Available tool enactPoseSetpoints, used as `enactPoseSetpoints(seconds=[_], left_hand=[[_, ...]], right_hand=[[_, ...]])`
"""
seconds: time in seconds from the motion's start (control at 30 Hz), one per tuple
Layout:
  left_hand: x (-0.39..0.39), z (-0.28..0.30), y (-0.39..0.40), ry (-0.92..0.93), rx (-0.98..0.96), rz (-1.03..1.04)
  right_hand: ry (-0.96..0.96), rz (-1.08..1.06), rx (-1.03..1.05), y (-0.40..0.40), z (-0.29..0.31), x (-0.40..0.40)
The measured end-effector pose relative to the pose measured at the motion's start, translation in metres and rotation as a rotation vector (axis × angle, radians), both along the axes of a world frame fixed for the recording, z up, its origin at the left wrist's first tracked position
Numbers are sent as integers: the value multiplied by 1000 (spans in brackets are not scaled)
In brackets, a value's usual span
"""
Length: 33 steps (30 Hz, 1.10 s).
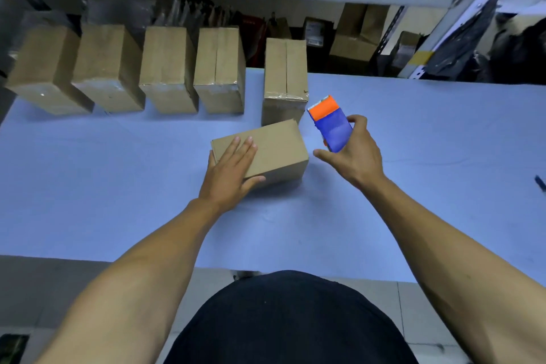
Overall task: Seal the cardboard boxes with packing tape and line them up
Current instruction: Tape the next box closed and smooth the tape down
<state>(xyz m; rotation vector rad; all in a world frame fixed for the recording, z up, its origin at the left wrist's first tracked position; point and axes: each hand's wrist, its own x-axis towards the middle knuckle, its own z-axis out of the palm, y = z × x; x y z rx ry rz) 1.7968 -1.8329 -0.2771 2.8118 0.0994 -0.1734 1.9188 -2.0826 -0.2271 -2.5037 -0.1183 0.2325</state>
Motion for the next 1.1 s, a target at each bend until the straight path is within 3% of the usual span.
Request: enactPoseSetpoints(seconds=[0.13, 0.23, 0.33, 0.43, 0.53, 0.63, 0.67, 0.73, 0.8, 0.93, 1.1], left_hand=[[3, 4, 8, 16, -46, -42], [5, 5, 12, 22, -20, -164], [5, 6, 13, -1, -33, -211], [0, 4, 20, -59, -9, -251], [-22, 1, 30, -169, -225, -61], [-31, 2, 38, -419, -408, 440], [-25, 10, 41, -409, -536, 648], [-8, 29, 47, -212, -938, 906], [4, 44, 52, -29, -1220, 944], [10, 52, 52, 78, -1387, 836], [15, 44, 48, 92, -1687, 909]], right_hand=[[-94, 140, -46, 26, 37, 5], [-32, 336, 2, 50, 58, -1], [26, 507, -6, 69, 59, -12], [-59, 581, -6, 79, 49, -18], [-118, 640, -26, 79, 46, -10], [-83, 728, 0, 77, 46, 0], [-76, 773, 8, 78, 47, 2], [-99, 861, 12, 85, 50, 7], [-141, 916, 19, 90, 49, 11], [-139, 995, 13, 97, 46, 16], [-128, 1004, 7, 100, 46, 22]])
